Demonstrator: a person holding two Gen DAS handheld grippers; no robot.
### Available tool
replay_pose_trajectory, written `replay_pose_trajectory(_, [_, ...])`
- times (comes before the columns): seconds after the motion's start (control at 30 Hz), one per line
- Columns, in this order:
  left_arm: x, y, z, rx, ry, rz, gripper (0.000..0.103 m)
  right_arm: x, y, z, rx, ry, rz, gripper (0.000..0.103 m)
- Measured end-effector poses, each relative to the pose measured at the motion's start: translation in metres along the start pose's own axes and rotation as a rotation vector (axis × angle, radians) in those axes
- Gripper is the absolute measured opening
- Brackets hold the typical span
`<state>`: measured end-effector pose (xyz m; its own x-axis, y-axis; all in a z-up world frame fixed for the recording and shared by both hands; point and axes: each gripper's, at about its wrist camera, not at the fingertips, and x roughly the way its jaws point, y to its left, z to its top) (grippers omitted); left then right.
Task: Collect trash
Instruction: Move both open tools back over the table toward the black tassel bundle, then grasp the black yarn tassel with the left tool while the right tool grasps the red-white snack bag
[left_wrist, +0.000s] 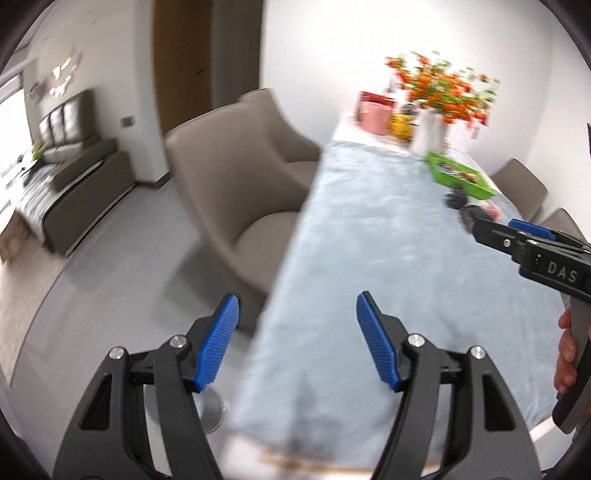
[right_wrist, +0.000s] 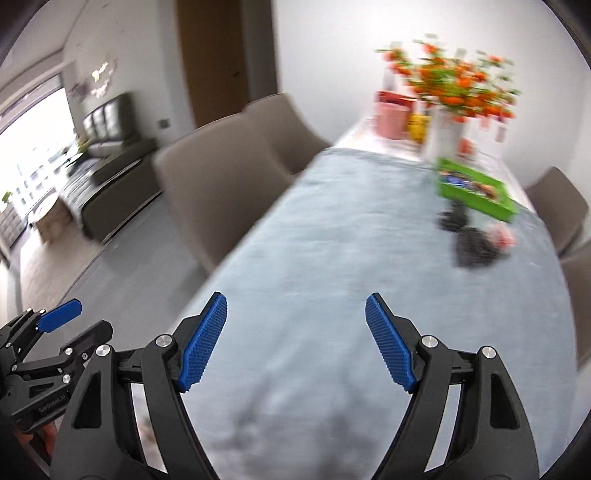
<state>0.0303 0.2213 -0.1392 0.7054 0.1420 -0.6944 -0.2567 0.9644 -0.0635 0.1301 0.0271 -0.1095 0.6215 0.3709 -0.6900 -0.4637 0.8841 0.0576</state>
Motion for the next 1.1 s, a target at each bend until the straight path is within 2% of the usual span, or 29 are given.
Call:
replay_pose_trajectory(0.2, [0.032,-0.129,0.029,0.005,0.001,-0.058,0.069,-0.027,-0.145,0.013,0.013,-0.031,-0.083,0.074])
replay_pose_trajectory(0.33, [0.055,-0.202,0.043,0.023,0.022,-0.133,0.069,-0.022,-0.223,0.018,0.018,-0.009,-0.134,0.063])
replay_pose_trajectory(0.47, [0.08,-0.26,0.062,0.077,0.03,-0.176,0.069,-0.003,-0.277,0.025,0.028,0.015,-0.148,0.058])
replay_pose_trajectory(0.6, [0.121,-0.3,0.082,0.114,0.045,-0.211,0.069,0.024,-0.305,0.034,0.039,0.033,-0.139,0.055])
replay_pose_trajectory(0.7, [0.149,-0.315,0.091,0.137,0.054,-0.217,0.069,0.053,-0.321,0.041,0.042,0.058,-0.131,0.05])
replay_pose_trajectory(0.87, [0.197,-0.334,0.106,0.142,0.078,-0.228,0.069,0.098,-0.338,0.052,0.049,0.093,-0.122,0.043])
replay_pose_trajectory(1.1, [0.26,-0.348,0.113,0.154,0.132,-0.25,0.069,0.159,-0.361,0.063,0.069,0.127,-0.132,0.041])
